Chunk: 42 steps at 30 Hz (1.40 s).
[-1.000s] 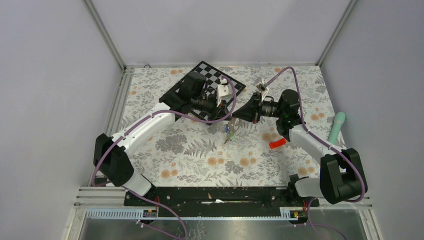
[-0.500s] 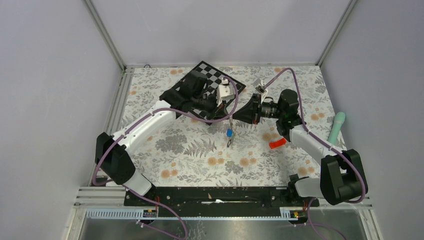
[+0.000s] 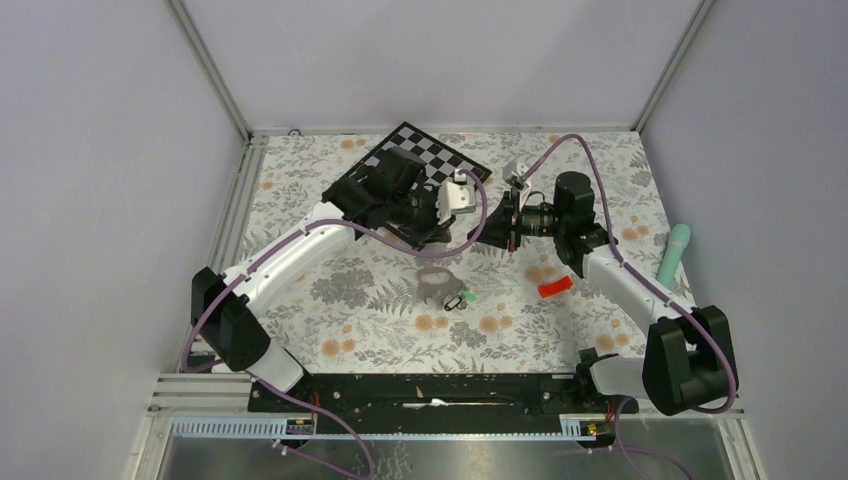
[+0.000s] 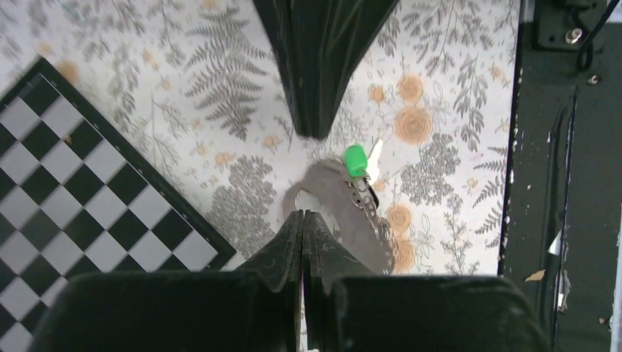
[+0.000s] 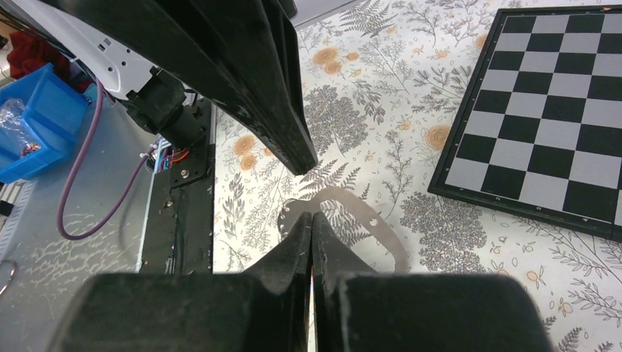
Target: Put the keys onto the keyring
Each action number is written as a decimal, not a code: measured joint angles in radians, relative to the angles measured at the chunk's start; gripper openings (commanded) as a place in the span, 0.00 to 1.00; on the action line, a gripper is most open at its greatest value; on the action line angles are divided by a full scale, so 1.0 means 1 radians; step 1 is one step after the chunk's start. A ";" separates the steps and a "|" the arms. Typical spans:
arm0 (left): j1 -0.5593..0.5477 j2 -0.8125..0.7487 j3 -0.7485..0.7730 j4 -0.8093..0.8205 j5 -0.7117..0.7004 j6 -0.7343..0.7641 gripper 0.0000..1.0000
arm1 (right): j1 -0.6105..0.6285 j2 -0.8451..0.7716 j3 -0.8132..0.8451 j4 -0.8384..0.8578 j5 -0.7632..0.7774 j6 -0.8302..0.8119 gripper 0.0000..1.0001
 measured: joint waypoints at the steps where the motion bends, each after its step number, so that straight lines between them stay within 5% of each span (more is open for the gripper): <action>1: 0.006 -0.003 -0.021 0.000 0.000 0.004 0.00 | 0.000 -0.003 0.013 -0.045 0.003 -0.030 0.10; 9: 0.119 -0.073 -0.200 -0.037 -0.022 0.119 0.41 | 0.002 -0.042 0.097 -0.420 0.065 -0.340 0.39; 14: 0.202 -0.168 -0.288 -0.084 -0.056 0.169 0.53 | 0.084 -0.042 0.084 -0.604 0.153 -0.563 0.54; 19: 0.396 -0.206 -0.319 -0.073 -0.059 0.164 0.68 | 0.271 0.025 0.072 -0.628 0.283 -0.675 0.60; 31: 0.620 -0.323 -0.488 -0.083 -0.065 0.197 0.73 | 0.479 0.433 0.254 -0.711 0.477 -0.847 0.78; 42: 0.631 -0.336 -0.509 -0.085 -0.053 0.236 0.75 | 0.555 0.589 0.407 -0.782 0.576 -0.927 0.79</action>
